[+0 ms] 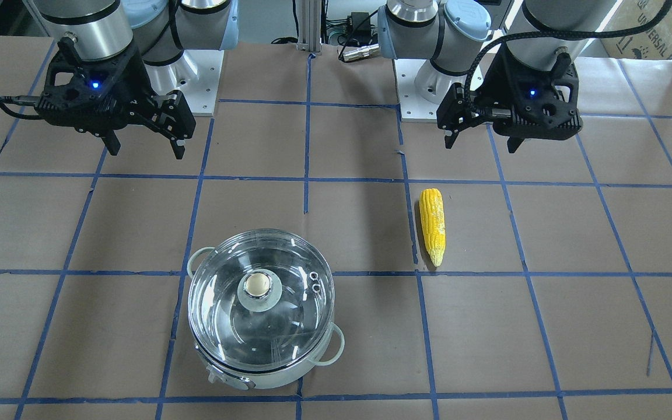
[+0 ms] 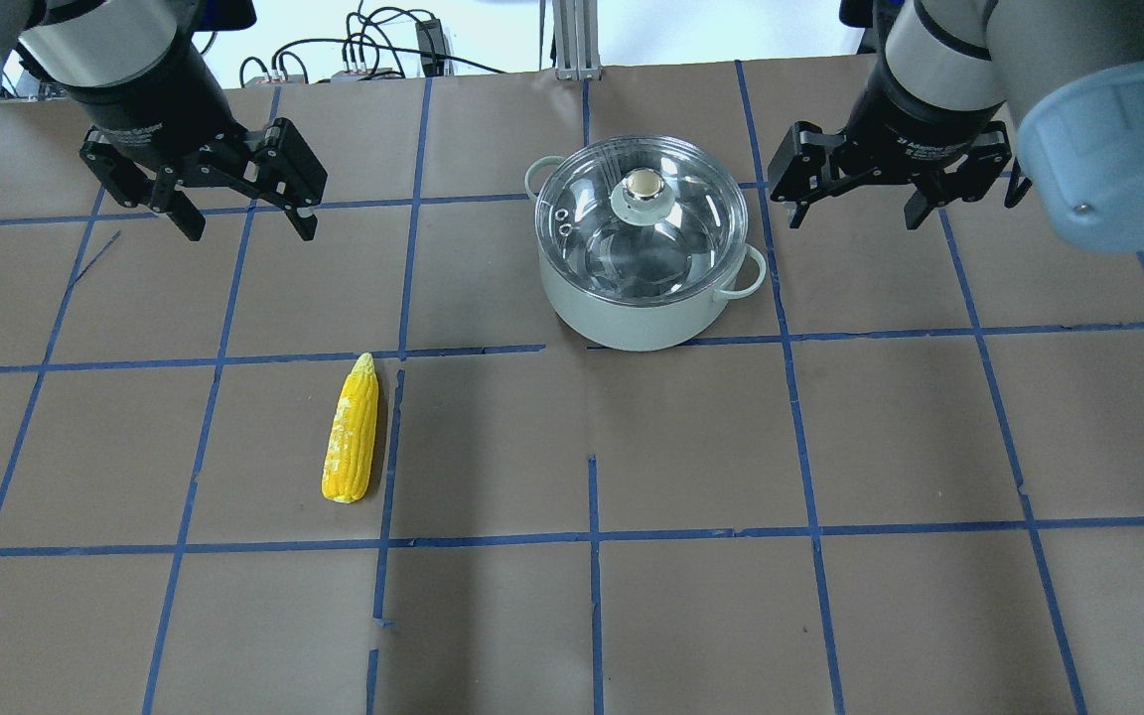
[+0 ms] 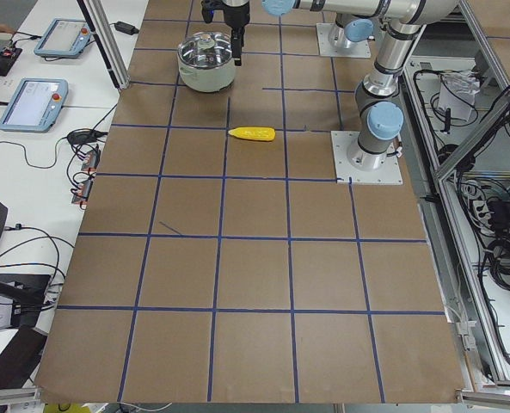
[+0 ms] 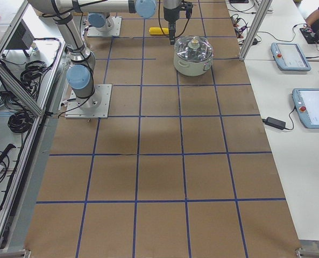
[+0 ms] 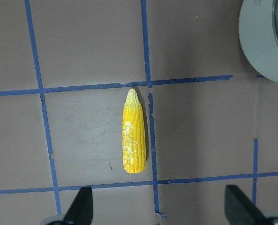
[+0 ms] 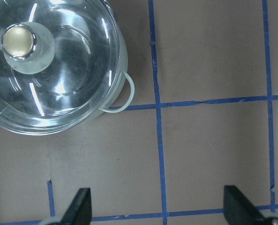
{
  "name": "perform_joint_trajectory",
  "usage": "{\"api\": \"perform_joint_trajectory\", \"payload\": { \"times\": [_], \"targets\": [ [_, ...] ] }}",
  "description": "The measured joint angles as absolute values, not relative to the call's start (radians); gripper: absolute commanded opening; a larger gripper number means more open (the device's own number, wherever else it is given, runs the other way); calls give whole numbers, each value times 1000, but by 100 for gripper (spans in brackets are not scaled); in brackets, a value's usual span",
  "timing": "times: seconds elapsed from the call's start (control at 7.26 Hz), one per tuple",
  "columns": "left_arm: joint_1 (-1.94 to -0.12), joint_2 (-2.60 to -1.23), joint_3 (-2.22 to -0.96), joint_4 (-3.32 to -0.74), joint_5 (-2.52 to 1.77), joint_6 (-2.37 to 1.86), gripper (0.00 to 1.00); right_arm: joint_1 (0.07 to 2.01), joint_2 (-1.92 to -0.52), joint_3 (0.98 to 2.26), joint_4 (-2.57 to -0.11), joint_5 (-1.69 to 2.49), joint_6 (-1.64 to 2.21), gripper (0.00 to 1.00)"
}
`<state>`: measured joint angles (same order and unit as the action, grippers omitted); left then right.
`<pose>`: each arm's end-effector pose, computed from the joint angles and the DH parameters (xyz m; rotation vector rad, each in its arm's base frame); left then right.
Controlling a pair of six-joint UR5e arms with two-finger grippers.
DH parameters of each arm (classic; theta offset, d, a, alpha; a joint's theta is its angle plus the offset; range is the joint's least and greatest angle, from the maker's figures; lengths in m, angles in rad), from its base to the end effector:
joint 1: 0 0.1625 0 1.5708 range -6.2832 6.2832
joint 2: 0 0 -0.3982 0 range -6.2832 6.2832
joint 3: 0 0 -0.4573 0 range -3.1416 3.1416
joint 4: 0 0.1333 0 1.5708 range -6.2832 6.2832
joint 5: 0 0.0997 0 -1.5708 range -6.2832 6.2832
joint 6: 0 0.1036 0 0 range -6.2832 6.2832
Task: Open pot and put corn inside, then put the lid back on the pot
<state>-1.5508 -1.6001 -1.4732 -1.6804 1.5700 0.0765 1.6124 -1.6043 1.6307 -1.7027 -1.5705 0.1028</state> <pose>-0.1221 -0.5658 0.4841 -0.0886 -3.1369 -0.0647 0.1563 -0.5478 0.4559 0.0957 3.1279 -0.1648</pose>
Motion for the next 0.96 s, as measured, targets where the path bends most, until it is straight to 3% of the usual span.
{"api": "perform_joint_trajectory", "payload": {
  "times": [0.55,0.96],
  "targets": [
    [-1551,-1600,-1472,-1681,1569,77,100,1619,-1590,1605,-1711,-1562,87,100],
    [-1551,-1600,-1471,-1681,1569,77,100,1653,-1508,1480,-1663,-1559,138,100]
  ]
}}
